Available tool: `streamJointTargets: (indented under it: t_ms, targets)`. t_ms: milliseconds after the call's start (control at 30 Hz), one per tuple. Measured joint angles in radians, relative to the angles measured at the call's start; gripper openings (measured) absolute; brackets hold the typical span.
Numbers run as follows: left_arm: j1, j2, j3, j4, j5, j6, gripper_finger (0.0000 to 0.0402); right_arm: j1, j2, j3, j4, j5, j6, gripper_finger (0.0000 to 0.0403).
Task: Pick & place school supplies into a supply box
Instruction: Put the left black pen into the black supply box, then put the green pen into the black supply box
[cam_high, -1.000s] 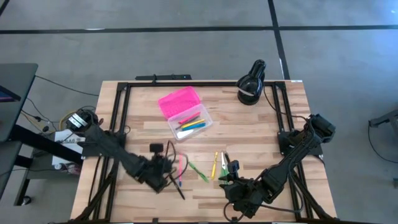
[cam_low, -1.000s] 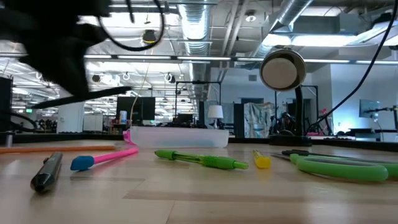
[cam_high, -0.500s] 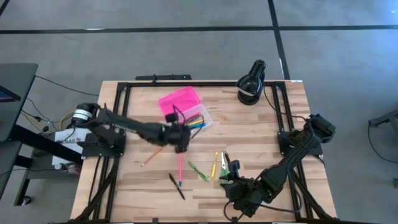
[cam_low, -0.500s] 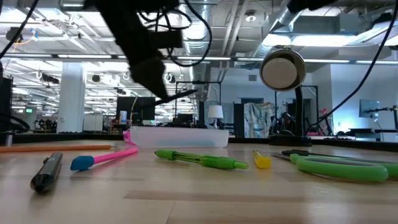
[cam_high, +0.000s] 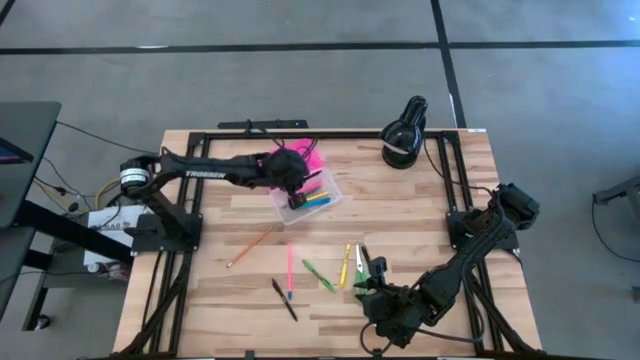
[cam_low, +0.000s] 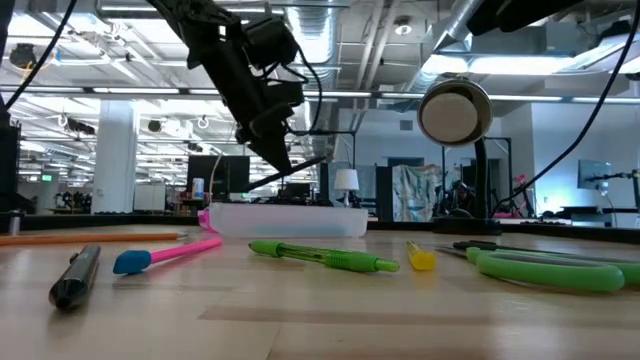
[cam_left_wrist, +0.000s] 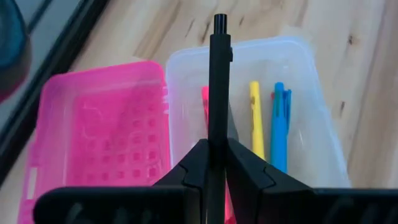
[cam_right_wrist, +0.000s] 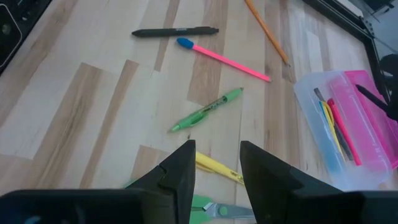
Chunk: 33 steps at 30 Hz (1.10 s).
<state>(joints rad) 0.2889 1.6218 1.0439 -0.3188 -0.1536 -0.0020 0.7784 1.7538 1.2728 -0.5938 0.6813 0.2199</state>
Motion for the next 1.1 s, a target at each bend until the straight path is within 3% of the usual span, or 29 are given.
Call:
streamJointTargets:
  t_ms: [233,733,933,1100]
  targets:
    - [0.050,0.000,0.000,-0.016,0.017,0.010,0.0035,-0.002,0.000,0.000,0.000,0.000,0.000,0.0120]
    - [0.046,-0.001,0.000,-0.033,0.071,0.046,0.0057,-0.002,0.000,0.000,0.003,0.000,0.002,0.0120]
    - [0.032,-0.001,0.000,-0.033,0.126,0.071,0.0058,-0.009,0.000,0.000,-0.013,0.005,0.055,0.0120]
    - [-0.049,-0.001,0.000,-0.040,0.176,0.131,0.0057,-0.052,0.000,-0.001,-0.093,0.010,0.198,0.0120]
